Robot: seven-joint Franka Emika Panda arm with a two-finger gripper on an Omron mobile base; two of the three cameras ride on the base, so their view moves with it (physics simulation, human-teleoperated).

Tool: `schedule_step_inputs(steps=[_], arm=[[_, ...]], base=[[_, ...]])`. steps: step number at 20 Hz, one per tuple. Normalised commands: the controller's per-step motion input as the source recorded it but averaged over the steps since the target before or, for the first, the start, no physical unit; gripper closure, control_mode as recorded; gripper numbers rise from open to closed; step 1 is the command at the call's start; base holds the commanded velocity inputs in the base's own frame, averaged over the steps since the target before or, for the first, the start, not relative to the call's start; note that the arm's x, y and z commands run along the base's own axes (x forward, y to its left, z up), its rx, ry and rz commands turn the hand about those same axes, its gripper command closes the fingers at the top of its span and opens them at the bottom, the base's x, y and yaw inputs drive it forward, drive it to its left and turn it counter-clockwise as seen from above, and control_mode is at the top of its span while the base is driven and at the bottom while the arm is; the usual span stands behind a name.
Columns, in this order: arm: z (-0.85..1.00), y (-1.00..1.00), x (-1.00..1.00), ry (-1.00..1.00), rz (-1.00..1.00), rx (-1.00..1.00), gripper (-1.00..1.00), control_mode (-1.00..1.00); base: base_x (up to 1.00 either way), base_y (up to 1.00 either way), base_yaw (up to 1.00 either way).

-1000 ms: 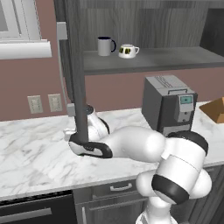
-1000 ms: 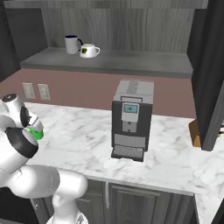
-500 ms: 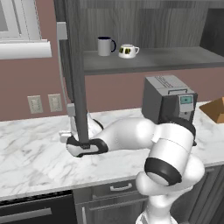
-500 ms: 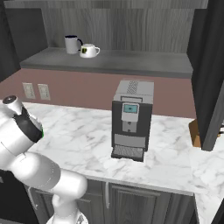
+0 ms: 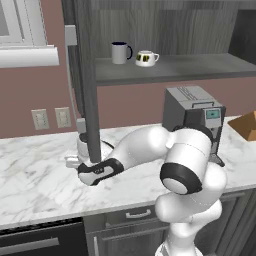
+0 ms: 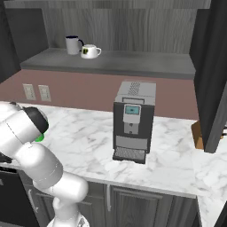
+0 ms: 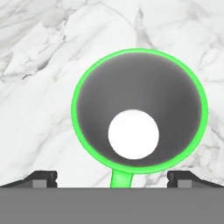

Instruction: Pick the mug on the counter and place it in the cabinet with the handle facing the right, like the mugs already inside.

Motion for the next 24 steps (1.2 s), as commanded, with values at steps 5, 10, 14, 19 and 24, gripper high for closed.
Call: schedule_step_inputs(steps=[5, 10, 14, 19, 24], arm=[[-0.02, 0.04, 0.00, -0.03, -0.04, 0.00, -1.00, -1.00], [-0.13, 0.00, -0.07, 0.01, -0.05, -0.01, -1.00, -1.00], [-0.15, 0.00, -0.10, -0.03, -0.02, -0.03, -1.00, -1.00], [-0.09, -0.03, -0.01, -0.25, 0.00, -0.05, -1.00, -1.00], [0.02, -0.06, 0.00, -0.12, 0.00, -0.01, -1.00, -1.00]], base=[[0.00, 0.00, 0.00], [0.00, 0.00, 0.00], [0.00, 0.00, 0.00], [0.00, 0.00, 0.00], [0.00, 0.00, 0.00]])
